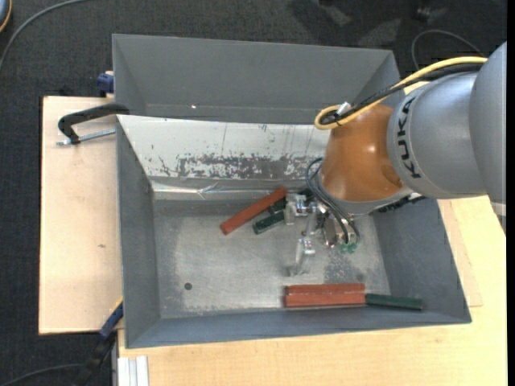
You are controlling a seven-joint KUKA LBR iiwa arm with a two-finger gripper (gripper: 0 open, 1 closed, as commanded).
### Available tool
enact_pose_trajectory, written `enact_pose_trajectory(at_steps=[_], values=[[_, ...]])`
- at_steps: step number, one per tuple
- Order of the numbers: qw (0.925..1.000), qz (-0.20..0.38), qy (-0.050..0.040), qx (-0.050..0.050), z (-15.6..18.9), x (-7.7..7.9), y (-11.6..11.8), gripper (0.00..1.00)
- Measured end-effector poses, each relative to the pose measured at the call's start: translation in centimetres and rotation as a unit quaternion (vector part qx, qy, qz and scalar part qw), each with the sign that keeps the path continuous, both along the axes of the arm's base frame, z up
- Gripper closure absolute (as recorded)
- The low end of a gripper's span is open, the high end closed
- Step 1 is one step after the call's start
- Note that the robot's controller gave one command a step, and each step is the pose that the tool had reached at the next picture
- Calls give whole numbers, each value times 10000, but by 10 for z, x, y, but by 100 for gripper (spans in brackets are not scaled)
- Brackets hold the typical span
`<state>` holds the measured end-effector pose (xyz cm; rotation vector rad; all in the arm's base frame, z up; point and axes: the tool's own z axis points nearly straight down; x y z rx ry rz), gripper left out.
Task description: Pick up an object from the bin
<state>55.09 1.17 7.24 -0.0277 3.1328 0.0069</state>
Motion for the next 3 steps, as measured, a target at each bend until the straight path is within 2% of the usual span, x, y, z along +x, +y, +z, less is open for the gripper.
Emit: enact_pose_trajectory(at_steps=[1,2,3], values=[[9976,-692,6,-4,0,48,38,0],[9976,-697,-7,-9,0,49,37,100],[9974,-718,-29,-2,150,30,42,100]])
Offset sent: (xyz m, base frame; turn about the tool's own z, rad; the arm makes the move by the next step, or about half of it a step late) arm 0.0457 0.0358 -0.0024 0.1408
